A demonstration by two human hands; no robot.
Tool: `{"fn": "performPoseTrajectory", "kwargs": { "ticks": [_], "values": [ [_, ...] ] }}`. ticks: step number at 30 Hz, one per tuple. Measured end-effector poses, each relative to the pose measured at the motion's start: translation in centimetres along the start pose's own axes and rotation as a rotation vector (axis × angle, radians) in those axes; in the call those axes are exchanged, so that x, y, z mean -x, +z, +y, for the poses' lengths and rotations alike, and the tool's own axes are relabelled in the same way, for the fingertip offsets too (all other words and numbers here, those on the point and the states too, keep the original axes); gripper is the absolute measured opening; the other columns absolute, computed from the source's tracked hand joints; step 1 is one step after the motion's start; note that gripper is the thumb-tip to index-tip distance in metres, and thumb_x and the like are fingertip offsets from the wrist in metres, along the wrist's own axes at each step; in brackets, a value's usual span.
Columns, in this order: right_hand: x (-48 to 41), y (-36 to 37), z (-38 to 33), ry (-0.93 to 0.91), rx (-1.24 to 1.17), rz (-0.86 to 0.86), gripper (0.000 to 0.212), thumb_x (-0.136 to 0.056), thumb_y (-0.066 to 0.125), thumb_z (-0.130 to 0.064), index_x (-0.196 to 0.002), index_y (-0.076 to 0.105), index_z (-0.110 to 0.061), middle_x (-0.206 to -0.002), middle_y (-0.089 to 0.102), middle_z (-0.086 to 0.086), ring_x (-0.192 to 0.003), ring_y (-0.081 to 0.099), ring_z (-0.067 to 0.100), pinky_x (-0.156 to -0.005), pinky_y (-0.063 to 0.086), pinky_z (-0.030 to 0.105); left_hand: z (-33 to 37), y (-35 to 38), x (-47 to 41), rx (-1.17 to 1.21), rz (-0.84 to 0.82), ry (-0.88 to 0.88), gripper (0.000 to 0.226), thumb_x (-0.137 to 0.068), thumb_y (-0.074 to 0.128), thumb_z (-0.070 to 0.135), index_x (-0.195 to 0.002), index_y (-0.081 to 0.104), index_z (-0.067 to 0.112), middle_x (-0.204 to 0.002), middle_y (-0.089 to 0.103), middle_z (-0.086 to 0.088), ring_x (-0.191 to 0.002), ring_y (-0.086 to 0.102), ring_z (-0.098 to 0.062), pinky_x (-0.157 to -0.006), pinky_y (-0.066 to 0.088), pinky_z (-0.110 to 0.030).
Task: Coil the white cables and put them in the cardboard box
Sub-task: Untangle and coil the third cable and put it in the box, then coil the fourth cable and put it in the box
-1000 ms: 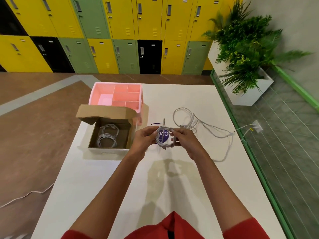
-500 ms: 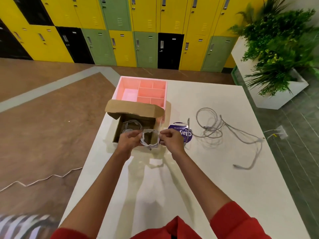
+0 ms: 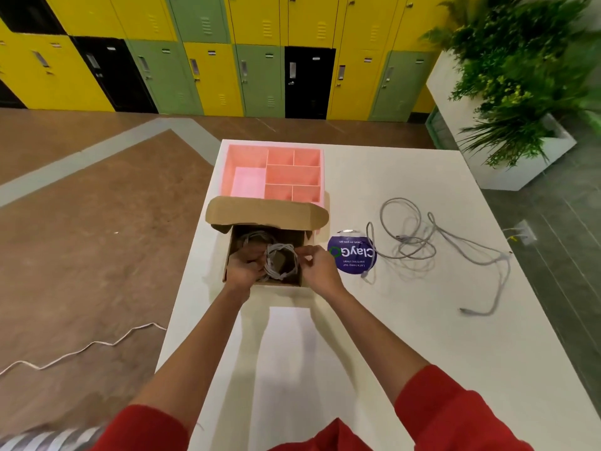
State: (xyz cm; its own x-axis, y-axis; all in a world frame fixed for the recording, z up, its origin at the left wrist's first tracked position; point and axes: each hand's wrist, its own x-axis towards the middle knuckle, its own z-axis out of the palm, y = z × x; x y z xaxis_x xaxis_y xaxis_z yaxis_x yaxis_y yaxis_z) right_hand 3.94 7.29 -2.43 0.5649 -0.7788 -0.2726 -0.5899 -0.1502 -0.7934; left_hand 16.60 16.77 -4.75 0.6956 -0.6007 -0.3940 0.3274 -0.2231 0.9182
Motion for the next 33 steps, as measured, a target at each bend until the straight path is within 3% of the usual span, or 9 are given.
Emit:
{"fn": "performPoseTrajectory", "kwargs": {
  "ticks": [4,8,11,14,16,18,26,29,33],
  "values": [
    [-0.5,0.4,0.7,-0.223,0.342,-0.065,0.033,-0.090,0.051,-0.005,-0.120,0.064,-0.009,-0.120,0.058,0.016,-0.108,0.056,0.034,-0.088,0.051,0.043,-0.7,-0.2,-0.7,-0.110,0.028,-0.029,0.029,-0.090,0.042,-0.015,-0.084,0.060,0.007,-0.083,0.062,-0.006,-0.078,0.059,-0.019,-0.072,0.051,-0.027],
    [-0.7,0.5,0.6,-0.233,0.610,-0.195,0.040,-0.092,0.047,-0.008,-0.131,0.051,-0.014,-0.126,0.052,0.015,-0.116,0.047,0.032,-0.085,0.048,0.043,-0.3,0.3,-0.9,-0.294,0.150,0.047,0.038,-0.093,0.030,-0.013,-0.076,0.057,0.007,-0.059,0.061,-0.002,-0.060,0.053,-0.013,-0.051,0.048,-0.014],
    [-0.6,0.9,0.6,-0.257,0.711,-0.211,0.038,-0.092,0.048,-0.011,-0.129,0.051,-0.013,-0.127,0.053,0.015,-0.113,0.051,0.032,-0.080,0.047,0.040,-0.4,0.4,-0.7,-0.479,0.072,0.026,0.028,-0.091,0.050,-0.007,-0.081,0.065,0.015,-0.066,0.054,0.009,-0.068,0.054,-0.008,-0.069,0.045,-0.021],
    [-0.3,0.8,0.9,-0.257,0.632,-0.184,0.031,-0.093,0.048,-0.012,-0.123,0.058,-0.013,-0.123,0.057,0.013,-0.108,0.054,0.030,-0.079,0.048,0.037,-0.3,0.1,-0.4,-0.612,0.075,0.030,0.021,-0.090,0.055,-0.003,-0.105,0.068,0.003,-0.075,0.055,0.007,-0.099,0.063,-0.028,-0.080,0.042,-0.024],
    [0.1,0.2,1.2,-0.277,0.520,-0.150,0.029,-0.095,0.047,-0.011,-0.120,0.062,-0.014,-0.121,0.060,0.010,-0.106,0.056,0.027,-0.084,0.052,0.039,-0.7,0.1,-0.4,-0.727,0.133,0.067,0.025,-0.088,0.057,-0.001,-0.113,0.064,-0.002,-0.103,0.063,-0.011,-0.111,0.057,-0.032,-0.090,0.043,-0.027],
    [0.7,-0.8,1.7,-0.297,0.428,-0.119,0.028,-0.095,0.047,-0.009,-0.116,0.066,-0.013,-0.117,0.063,0.007,-0.105,0.057,0.024,-0.087,0.052,0.040,-1.1,0.7,0.1,-0.800,0.176,0.103,0.026,-0.088,0.057,0.000,-0.114,0.062,-0.003,-0.128,0.051,-0.019,-0.113,0.053,-0.034,-0.097,0.043,-0.033],
    [2.6,-5.9,6.0,-0.196,0.248,0.050,0.023,-0.093,0.049,-0.008,-0.105,0.067,-0.014,-0.102,0.070,0.001,-0.093,0.064,0.017,-0.078,0.050,0.030,-2.6,6.6,4.8,-1.008,0.291,0.403,0.027,-0.095,0.048,0.006,-0.120,0.052,0.000,-0.127,0.047,-0.022,-0.116,0.039,-0.036,-0.096,0.034,-0.043],
    [2.9,-8.2,7.5,-0.160,0.238,0.114,0.021,-0.091,0.050,-0.008,-0.102,0.067,-0.014,-0.099,0.070,0.002,-0.084,0.062,0.017,-0.072,0.048,0.031,-3.3,9.4,5.8,-0.982,0.175,0.439,0.026,-0.099,0.041,0.008,-0.122,0.051,0.003,-0.128,0.049,-0.017,-0.122,0.038,-0.033,-0.103,0.031,-0.041],
    [3.7,-10.9,9.3,-0.090,0.220,0.226,0.021,-0.091,0.049,-0.008,-0.099,0.067,-0.014,-0.101,0.068,0.000,-0.087,0.062,0.018,-0.067,0.040,0.026,-3.5,14.2,6.5,-0.953,-0.068,0.562,0.024,-0.097,0.045,0.007,-0.121,0.051,0.006,-0.117,0.056,-0.011,-0.106,0.052,-0.027,-0.090,0.046,-0.039]
  ]
}}
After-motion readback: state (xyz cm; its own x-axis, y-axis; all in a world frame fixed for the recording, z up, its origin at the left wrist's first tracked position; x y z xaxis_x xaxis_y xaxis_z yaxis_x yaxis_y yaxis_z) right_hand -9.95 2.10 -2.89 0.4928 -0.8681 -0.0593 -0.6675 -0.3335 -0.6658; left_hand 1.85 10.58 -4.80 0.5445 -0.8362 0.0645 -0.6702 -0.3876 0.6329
